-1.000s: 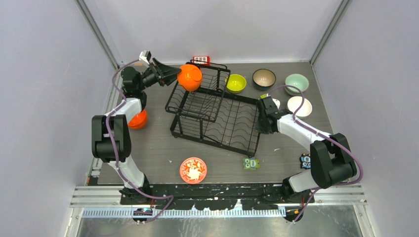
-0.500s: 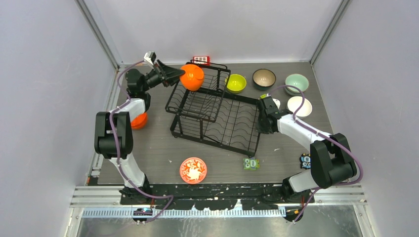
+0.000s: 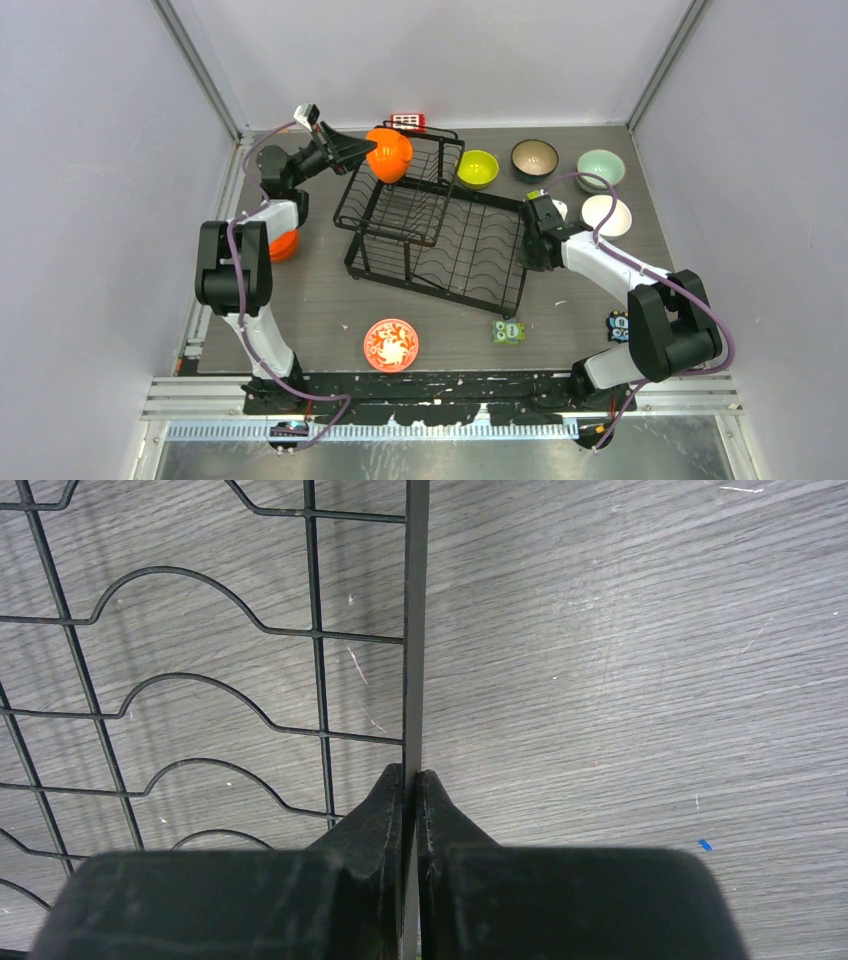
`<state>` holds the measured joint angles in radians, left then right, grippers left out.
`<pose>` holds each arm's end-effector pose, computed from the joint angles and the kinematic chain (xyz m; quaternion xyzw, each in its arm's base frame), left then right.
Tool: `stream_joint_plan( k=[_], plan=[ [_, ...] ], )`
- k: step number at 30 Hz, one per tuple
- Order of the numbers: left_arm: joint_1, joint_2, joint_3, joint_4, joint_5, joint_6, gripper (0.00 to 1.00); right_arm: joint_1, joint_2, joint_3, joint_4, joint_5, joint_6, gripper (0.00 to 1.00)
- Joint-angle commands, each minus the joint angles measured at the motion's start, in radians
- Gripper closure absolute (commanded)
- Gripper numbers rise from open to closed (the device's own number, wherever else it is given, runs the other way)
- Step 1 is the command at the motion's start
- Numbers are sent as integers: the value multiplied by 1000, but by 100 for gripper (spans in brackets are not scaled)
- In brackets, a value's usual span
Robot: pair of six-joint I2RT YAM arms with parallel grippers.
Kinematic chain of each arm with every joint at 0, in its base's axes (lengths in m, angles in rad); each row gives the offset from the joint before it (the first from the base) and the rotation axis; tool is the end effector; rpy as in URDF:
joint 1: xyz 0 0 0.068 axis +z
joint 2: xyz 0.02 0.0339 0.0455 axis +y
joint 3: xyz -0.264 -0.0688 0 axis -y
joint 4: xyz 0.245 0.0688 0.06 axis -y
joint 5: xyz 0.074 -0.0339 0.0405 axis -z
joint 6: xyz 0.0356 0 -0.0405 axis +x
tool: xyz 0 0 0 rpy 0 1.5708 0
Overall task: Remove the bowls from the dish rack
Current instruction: Pick up the bowl from the dish rack.
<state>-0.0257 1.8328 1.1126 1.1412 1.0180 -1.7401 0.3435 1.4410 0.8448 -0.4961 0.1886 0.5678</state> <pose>0.3958 -0.0405 0.2899 -0.0913 0.6200 -0.7344 0.2606 0.2588 0.0855 0.1906 0.1304 0.9586 0.0217 0.2521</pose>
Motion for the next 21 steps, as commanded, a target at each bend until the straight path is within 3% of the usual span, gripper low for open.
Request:
stream_joint_plan(
  k=[1,4,12,21],
  plan=[
    [0,19,25,121,0,-56,94,-5,-36,25,119,-83,29,92],
    [-2,16,29,129,-3,-64,100,-6,-36,25,121,-83,29,92],
    [-12,49,57,286,-55,-191,100,-7,-29,22,127,-91,30,92],
    [-57,51,103,291,-88,-203,100,-8,-29,22,129,-98,30,92]
  ],
)
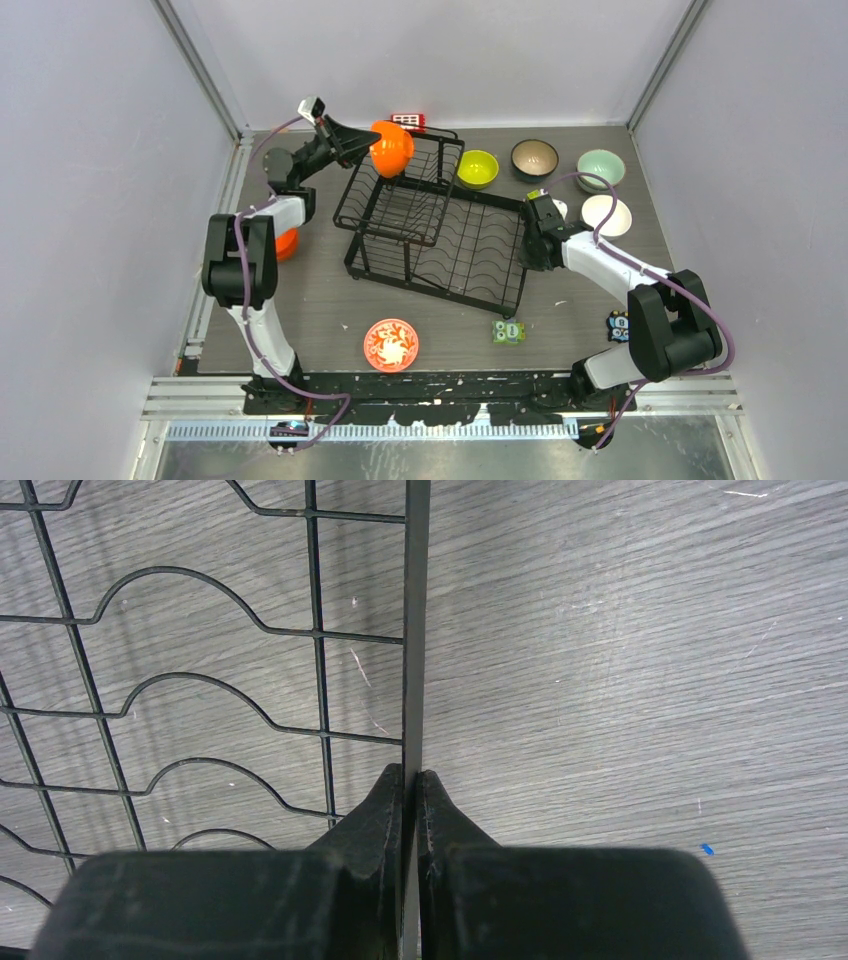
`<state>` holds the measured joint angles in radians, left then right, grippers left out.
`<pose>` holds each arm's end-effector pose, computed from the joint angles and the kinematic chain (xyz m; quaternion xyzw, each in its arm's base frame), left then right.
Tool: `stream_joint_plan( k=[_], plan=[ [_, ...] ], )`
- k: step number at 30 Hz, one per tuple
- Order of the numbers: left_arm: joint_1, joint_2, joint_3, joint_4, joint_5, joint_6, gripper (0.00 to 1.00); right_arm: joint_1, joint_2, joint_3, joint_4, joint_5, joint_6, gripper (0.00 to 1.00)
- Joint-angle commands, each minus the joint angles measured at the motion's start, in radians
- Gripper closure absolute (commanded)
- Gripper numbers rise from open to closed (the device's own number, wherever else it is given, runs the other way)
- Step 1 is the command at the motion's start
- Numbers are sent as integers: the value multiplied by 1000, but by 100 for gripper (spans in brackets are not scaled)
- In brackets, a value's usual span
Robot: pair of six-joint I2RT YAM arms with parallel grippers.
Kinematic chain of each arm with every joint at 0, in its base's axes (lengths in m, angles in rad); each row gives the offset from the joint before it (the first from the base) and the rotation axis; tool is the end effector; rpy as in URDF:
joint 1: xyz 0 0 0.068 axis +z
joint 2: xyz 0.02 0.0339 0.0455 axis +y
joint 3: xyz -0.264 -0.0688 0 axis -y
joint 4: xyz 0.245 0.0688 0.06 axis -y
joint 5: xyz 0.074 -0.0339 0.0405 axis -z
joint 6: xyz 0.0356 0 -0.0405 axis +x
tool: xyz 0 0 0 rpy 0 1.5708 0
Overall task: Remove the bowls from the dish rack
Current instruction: Pick up the bowl from the dish rack.
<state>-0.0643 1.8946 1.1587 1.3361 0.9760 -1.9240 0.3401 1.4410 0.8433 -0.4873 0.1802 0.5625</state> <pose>0.4007 -0.0553 0.2969 -0.0823 0.5788 -0.7742 0.2426 0.2595 0.0851 0.1906 0.1288 0.9583 0.0259 0.2536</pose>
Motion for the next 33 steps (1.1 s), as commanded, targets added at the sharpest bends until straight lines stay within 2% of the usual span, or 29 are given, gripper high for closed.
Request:
stream_joint_plan(
  k=[1,12,15,17,20,22,30,33],
  plan=[
    [-23,-12,61,96,-51,-23,100,-4,-29,23,121,-90,36,92],
    [-62,-46,140,93,-85,-52,100,-6,-32,29,118,-107,39,92],
    [-67,-89,163,45,-80,-34,100,-7,-41,38,104,-108,42,90],
    [-70,-126,173,-14,-71,-3,100,-6,-54,44,94,-114,42,82],
    [-77,-185,182,-99,-61,52,100,-7,-79,53,79,-140,46,58],
    [-88,-228,186,-146,-61,89,100,-6,-101,66,47,-137,51,48],
    [-135,-425,202,-448,-40,321,100,-5,-292,123,-130,-102,40,21],
    [-150,-531,209,-643,-33,464,100,-6,-367,158,-216,-95,34,14]
  ],
)
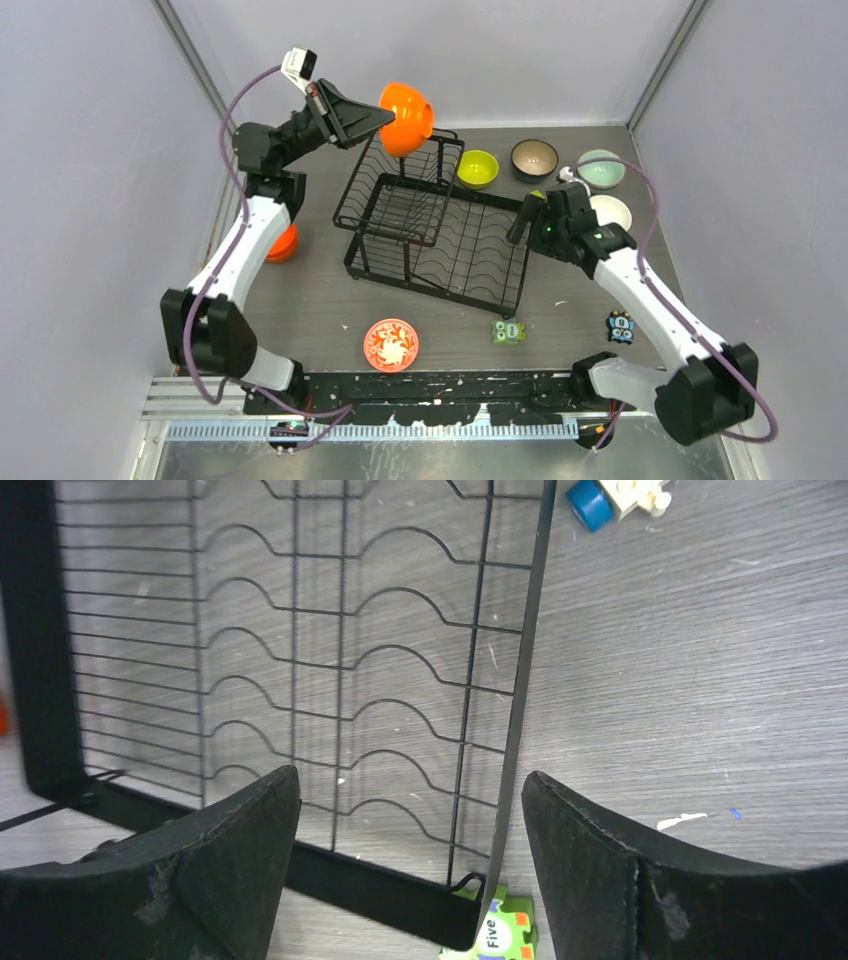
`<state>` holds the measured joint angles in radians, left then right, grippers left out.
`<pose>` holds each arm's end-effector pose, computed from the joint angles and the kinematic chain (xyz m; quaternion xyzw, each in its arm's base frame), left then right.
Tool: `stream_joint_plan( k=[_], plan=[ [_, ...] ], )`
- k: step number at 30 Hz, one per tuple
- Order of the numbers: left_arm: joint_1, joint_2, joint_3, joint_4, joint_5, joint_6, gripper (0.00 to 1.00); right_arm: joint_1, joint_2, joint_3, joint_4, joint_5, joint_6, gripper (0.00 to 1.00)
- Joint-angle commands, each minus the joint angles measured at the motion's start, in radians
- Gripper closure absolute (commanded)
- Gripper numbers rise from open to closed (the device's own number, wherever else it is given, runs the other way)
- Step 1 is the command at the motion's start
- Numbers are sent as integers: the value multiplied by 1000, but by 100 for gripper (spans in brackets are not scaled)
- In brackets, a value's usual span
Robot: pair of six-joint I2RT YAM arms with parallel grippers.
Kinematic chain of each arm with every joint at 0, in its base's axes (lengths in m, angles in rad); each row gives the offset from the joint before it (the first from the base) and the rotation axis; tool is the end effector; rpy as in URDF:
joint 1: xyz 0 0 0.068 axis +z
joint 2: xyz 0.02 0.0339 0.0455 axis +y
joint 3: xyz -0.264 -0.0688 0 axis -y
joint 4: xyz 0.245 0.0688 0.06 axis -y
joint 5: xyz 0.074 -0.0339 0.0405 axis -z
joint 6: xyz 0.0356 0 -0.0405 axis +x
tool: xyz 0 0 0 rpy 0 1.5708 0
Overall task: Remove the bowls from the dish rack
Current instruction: Pick up the bowl from the dish rack, then place the bowl at the center of the board.
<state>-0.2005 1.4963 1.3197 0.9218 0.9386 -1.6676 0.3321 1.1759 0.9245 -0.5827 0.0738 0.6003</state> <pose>0.3098 -0.0923 0.4572 0.0682 0.5431 -0.7647 0.3399 0.2317 0.0771 0.2732 0.1378 0.9221 0.1310 0.3369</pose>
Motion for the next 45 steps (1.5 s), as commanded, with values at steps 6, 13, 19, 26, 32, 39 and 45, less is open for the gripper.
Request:
stream_joint_plan(
  k=[6,13,19,26,32,39,45],
  plan=[
    [-187,-353,190,-1071,-155,927,100,2,-272,140,-250,27,39,9],
    [-472,-501,191,-1434,-436,1289,100,5,-389,210,-351,-20,96,9],
    [-940,-396,283,-1697,-945,1534,100,5,-420,294,-370,-129,108,9],
    [-1454,-127,483,-1918,-1518,1748,100,5,-419,377,-486,-165,67,10],
    [-1640,-41,350,-2013,-1823,1844,100,9,-465,397,-545,-294,75,13],
    [-1737,-135,114,-1908,-1767,1915,100,97,-415,460,-651,-412,14,22],
    [-1743,-215,8,-1855,-1499,1943,100,189,-368,568,-745,-347,-73,24]
  ],
)
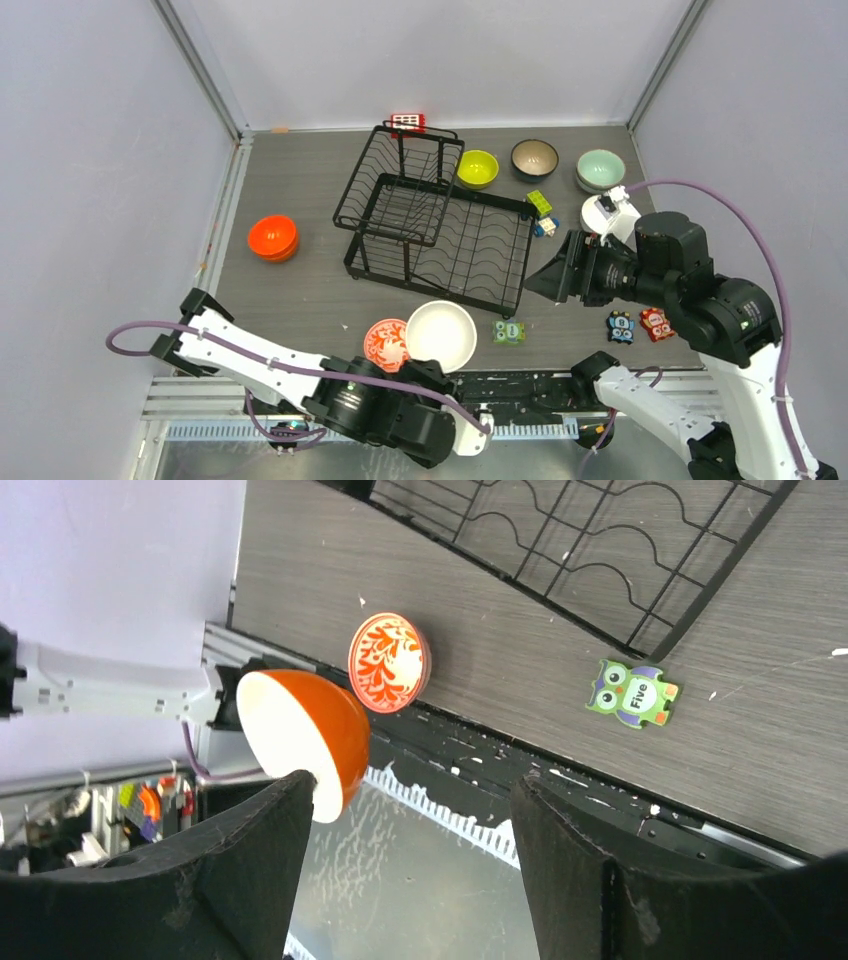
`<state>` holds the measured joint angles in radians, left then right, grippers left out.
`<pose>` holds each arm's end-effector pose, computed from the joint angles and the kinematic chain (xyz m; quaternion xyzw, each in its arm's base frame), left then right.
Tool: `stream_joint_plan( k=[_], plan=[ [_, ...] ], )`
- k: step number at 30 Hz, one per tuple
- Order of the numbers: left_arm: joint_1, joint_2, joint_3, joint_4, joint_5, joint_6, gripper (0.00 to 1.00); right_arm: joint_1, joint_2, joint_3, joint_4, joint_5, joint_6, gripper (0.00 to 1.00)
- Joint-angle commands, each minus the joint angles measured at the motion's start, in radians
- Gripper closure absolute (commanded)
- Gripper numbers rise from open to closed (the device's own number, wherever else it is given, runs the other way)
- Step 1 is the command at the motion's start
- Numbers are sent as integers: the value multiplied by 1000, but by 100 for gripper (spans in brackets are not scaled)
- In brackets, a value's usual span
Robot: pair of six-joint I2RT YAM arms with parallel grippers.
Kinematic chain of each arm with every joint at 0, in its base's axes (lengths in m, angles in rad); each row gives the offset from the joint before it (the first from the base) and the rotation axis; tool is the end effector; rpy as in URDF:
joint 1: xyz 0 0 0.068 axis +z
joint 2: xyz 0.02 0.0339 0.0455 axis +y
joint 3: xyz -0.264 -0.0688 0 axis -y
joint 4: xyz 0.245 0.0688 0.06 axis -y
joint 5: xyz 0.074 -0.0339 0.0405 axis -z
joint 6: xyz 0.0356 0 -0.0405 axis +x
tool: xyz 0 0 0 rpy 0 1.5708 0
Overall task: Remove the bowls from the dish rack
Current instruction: Place the bowl at the center of the board.
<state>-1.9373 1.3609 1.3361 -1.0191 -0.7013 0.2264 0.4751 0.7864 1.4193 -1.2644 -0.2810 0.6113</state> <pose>-0.0725 -0.2531 0.3381 0.7585 0.5049 0.0329 0.4108 0.0692 0.0467 0.4298 -0.0031 0.8852 0.3385 0.3191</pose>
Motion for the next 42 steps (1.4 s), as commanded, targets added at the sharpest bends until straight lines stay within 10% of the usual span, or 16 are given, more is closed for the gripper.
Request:
stream_joint_plan(
  k=[1,25,42],
  plan=[
    [-6,-82,-6,83,179,44,100,60,30,79,-75,23,-97,25],
    [-5,-121,-126,119,296,-70,100,747,230,-129,225,385,155,33],
    [-8,-166,-173,148,293,-105,100,827,332,-205,308,453,225,58]
  ],
)
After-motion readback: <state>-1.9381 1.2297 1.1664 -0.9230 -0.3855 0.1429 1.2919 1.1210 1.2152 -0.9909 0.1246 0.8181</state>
